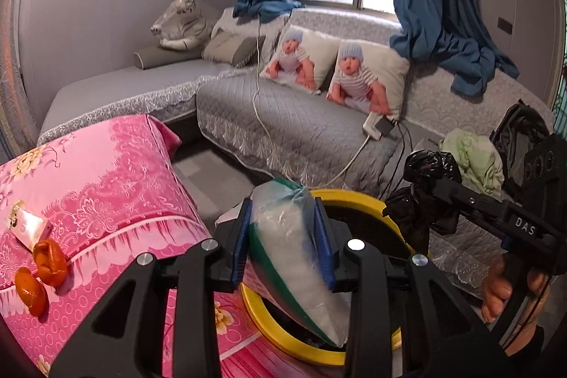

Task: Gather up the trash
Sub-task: 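Carry the white-green bag and black bag over the yellow bin and open both tools, then move both tools back over the bed toward the pink carton and orange peels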

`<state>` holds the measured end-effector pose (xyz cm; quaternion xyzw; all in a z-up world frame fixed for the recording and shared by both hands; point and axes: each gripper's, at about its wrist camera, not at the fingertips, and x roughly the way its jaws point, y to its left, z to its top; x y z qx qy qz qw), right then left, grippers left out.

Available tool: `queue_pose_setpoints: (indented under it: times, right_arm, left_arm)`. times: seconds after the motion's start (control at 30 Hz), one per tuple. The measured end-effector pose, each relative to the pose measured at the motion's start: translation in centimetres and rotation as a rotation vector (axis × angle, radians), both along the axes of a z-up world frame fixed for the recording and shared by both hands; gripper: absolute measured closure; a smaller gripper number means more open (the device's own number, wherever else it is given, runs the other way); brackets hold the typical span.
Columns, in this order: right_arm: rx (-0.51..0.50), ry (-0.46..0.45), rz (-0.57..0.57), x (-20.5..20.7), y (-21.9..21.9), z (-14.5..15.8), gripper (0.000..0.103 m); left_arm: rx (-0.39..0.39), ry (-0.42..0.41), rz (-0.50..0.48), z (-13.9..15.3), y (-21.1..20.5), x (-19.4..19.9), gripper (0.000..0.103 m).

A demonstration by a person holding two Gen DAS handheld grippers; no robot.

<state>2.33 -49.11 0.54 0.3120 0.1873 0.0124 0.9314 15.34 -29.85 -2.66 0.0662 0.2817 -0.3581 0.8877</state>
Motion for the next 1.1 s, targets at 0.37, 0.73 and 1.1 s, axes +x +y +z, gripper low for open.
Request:
queue_pose_setpoints:
  times: [0.37,0.73,1.1]
  right_arm:
    - [-0.017,0.125,-0.012,1.0,0.2,-2.5,0.05]
    - [0.113,0.098,-0.023,0.5,-0.9,-2.6,0.023]
    - [0.019,0.062,0.182,3.4,5.5,0.6,0.021]
  left_arm:
    - [0.058,0.096,-0.048,-2.9,-1.6,0.6,0.037]
    - [-0.041,0.147,0.109,-1.6,4.7,2.9,0.012]
    - [-0.092,0.158,0.406,-0.7,18.6,8.7,0.011]
